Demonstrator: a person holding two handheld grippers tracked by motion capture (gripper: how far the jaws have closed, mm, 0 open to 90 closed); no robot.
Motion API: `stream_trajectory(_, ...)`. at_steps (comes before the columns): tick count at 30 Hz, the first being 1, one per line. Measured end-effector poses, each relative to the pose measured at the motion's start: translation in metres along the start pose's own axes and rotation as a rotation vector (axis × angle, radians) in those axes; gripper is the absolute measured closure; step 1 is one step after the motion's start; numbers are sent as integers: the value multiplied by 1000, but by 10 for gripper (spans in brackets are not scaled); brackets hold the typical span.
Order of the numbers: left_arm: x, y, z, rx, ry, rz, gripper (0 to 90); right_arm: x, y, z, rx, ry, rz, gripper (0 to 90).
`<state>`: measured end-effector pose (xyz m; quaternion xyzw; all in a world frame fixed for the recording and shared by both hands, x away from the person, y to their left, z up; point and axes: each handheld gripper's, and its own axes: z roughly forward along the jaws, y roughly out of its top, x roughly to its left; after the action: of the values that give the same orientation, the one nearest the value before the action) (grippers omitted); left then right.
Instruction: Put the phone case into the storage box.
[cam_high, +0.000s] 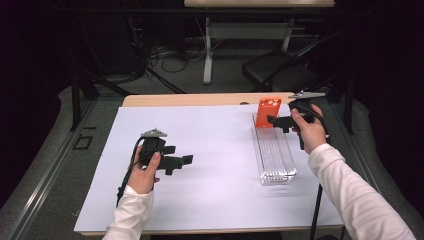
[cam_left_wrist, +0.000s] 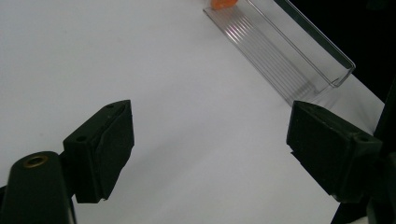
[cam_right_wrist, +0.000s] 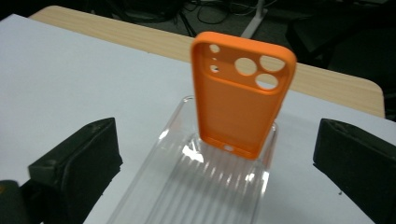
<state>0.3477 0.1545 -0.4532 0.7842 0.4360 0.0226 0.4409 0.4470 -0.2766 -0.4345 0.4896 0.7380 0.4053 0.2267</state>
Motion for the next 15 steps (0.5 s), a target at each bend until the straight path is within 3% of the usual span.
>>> stream_trajectory(4,0,0,0,-2,-1,-2,154,12,-1,-5,-16,49,-4,0)
stream_trajectory(10,-1,0,-1,-8,-4,-5,154,35,-7,-14,-50,177,8,0)
stream_trajectory(15,0,0,-2,-9,-7,1,154,54,-21,-18,-51,204,-59,0)
